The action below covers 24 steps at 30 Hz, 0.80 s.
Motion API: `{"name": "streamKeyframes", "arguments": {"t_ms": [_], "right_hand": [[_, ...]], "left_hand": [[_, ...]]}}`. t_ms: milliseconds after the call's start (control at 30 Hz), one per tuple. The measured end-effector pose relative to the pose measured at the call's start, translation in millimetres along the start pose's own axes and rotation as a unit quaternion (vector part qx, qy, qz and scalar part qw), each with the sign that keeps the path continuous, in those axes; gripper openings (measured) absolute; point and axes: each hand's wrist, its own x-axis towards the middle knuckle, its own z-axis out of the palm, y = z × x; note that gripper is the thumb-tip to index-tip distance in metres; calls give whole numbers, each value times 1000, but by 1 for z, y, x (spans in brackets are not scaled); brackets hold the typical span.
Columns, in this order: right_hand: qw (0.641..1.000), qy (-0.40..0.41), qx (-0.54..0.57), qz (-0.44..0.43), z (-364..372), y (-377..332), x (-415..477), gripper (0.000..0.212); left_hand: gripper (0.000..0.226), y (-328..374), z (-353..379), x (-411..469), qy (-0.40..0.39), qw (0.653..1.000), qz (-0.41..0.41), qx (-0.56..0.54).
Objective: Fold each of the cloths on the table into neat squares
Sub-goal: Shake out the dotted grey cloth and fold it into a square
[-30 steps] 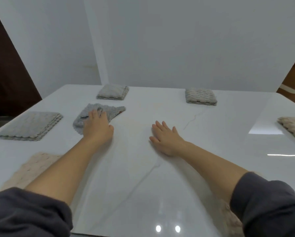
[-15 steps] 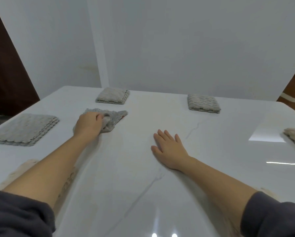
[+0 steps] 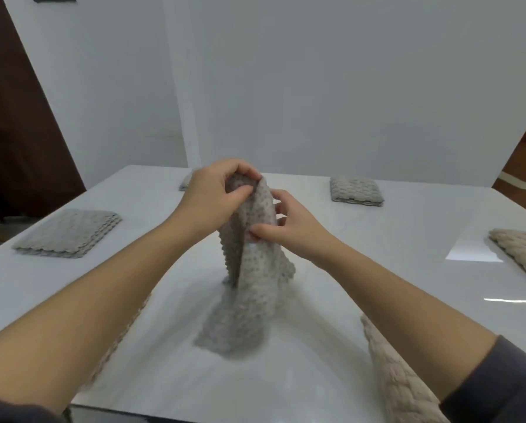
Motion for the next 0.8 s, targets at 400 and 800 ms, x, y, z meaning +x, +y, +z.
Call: {"name": "streamKeyframes", "arguments": {"t_ms": [400,800], "right_hand": [[974,86,-208,11,-82,-3,-7,26],[977,124,-141,-106,-109,-1,-6,25]], "left_hand": [[17,-15,-43,21,-73,979,-95,167],[14,-15,-46,15,-18,997,-68,-28]]}}
